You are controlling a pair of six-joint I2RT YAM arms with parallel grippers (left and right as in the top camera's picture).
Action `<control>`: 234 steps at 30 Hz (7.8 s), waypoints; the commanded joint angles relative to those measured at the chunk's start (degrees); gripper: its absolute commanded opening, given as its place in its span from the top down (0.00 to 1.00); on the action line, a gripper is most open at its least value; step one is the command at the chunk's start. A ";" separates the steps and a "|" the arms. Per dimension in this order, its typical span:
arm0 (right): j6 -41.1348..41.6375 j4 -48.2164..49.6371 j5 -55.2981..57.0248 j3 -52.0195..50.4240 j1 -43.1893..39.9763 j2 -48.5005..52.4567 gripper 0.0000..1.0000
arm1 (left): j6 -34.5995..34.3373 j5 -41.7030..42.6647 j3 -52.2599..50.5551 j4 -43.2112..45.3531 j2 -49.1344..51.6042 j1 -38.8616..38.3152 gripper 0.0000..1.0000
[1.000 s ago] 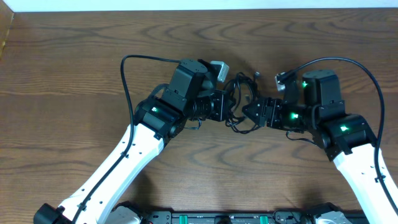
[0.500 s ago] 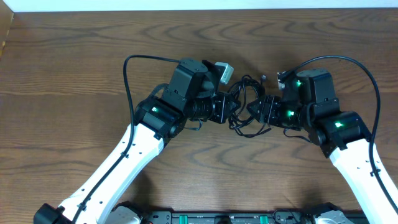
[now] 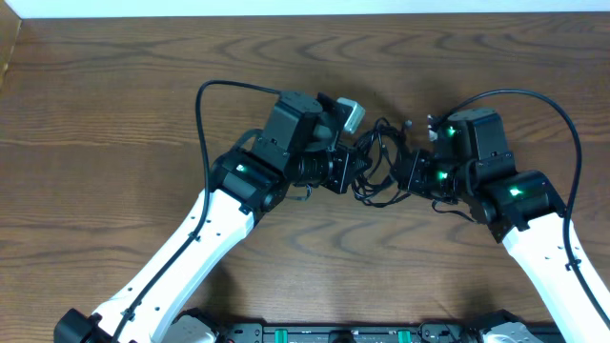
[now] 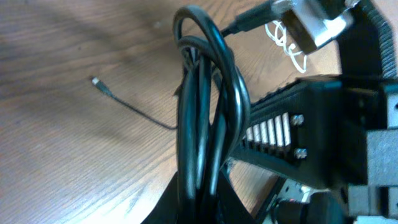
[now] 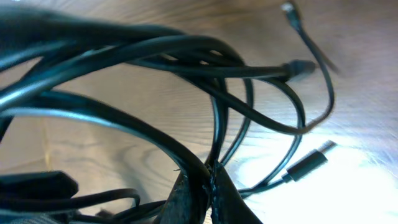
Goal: Untangle cables
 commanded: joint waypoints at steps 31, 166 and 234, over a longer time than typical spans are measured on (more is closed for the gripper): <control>-9.40 4.22 -4.52 0.04 -6.88 -2.60 0.99 | 9.73 -26.08 0.48 -9.38 -0.76 0.70 0.07; 17.53 15.67 0.76 -0.20 8.35 29.64 0.99 | -11.04 -3.02 1.68 0.09 -1.05 8.94 0.93; -20.09 17.68 -18.23 -0.17 -5.64 24.61 0.99 | -7.34 -27.34 -14.36 9.20 10.34 -3.54 0.07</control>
